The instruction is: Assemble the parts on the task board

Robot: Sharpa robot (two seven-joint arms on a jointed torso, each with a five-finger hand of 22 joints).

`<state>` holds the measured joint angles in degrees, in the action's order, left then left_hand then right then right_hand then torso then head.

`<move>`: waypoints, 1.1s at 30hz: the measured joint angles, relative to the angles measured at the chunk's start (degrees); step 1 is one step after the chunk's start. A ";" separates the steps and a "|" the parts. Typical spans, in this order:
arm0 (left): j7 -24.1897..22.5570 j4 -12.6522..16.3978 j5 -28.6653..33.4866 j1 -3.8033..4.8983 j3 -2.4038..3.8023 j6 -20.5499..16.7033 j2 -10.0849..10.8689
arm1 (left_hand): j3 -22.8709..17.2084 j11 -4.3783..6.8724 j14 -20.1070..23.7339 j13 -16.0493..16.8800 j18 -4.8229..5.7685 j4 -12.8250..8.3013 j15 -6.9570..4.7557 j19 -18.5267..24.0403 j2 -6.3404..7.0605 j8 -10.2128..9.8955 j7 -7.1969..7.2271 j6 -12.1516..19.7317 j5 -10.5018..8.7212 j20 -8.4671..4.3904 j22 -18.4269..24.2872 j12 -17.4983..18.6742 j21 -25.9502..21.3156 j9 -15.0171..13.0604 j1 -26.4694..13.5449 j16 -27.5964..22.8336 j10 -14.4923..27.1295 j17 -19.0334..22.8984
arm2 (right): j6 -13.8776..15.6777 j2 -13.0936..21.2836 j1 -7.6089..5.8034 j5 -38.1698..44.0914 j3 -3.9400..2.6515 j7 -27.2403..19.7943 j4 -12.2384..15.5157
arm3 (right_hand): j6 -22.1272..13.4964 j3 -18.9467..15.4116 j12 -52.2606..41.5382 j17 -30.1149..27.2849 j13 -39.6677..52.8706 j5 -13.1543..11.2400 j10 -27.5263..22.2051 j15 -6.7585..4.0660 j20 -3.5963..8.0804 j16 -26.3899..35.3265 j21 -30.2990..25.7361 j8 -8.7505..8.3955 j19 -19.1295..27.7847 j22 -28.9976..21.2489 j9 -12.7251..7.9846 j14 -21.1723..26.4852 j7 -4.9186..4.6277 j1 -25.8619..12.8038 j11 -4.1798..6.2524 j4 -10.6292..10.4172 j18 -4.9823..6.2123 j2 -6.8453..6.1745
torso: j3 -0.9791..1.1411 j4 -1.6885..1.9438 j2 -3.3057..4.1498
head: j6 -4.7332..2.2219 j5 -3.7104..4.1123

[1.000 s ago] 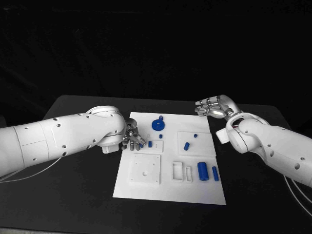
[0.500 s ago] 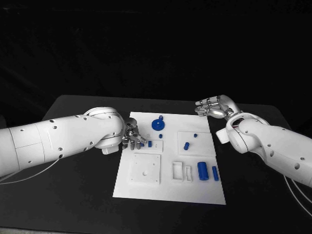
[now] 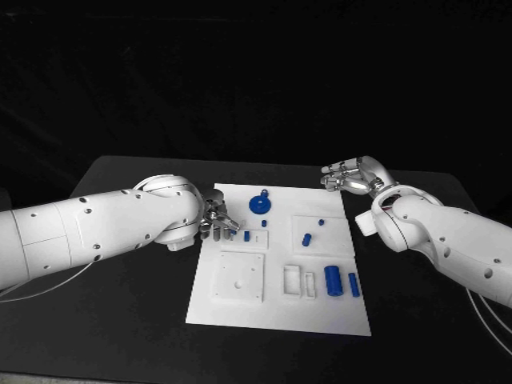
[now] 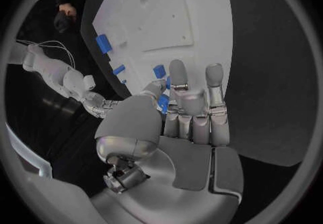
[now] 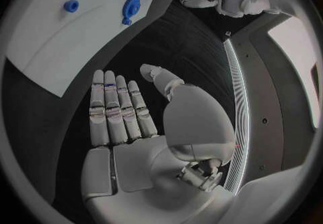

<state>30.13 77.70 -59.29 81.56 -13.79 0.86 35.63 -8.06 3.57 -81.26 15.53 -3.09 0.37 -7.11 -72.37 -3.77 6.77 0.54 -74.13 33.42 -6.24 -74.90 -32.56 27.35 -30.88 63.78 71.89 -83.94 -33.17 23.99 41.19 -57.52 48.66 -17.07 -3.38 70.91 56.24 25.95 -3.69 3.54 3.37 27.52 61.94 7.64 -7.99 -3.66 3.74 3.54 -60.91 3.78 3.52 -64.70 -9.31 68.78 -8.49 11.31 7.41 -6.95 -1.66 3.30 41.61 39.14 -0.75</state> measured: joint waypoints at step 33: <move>-1.49 -0.77 -1.45 -0.97 -0.02 2.19 -0.28 | -0.05 -0.11 -0.01 -0.04 0.00 -0.05 0.18 0.42 -0.23 -0.33 -0.05 0.02 -0.67 0.41 -0.03 0.00 0.00 0.11 0.66 0.00 -0.11 0.17 | -0.01 0.02 0.01 -0.04 0.00 -0.03 0.03 | 0.00 0.00 0.00 0.00 0.00 0.00 -0.21 0.00 0.00 0.00 0.00 0.00 0.00 0.00 0.00 0.00 0.00 0.00 0.21 0.00 0.00 0.00 | -0.01 0.04 -0.01 | 0.34 0.02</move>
<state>28.64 76.93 -60.75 80.59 -13.81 3.05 35.35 -8.11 3.46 -81.26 15.49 -3.09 0.32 -6.93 -71.96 -4.00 6.44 0.49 -74.11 32.75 -5.83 -74.94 -32.56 27.34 -30.77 64.45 71.89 -84.05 -33.00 23.98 41.21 -57.50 48.62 -17.07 -3.41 70.94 56.24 25.95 -3.69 3.54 3.37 27.52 61.73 7.64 -7.99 -3.66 3.74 3.54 -60.91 3.78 3.52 -64.70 -9.31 68.78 -8.29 11.31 7.41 -6.95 -1.67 3.34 41.61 39.48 -0.73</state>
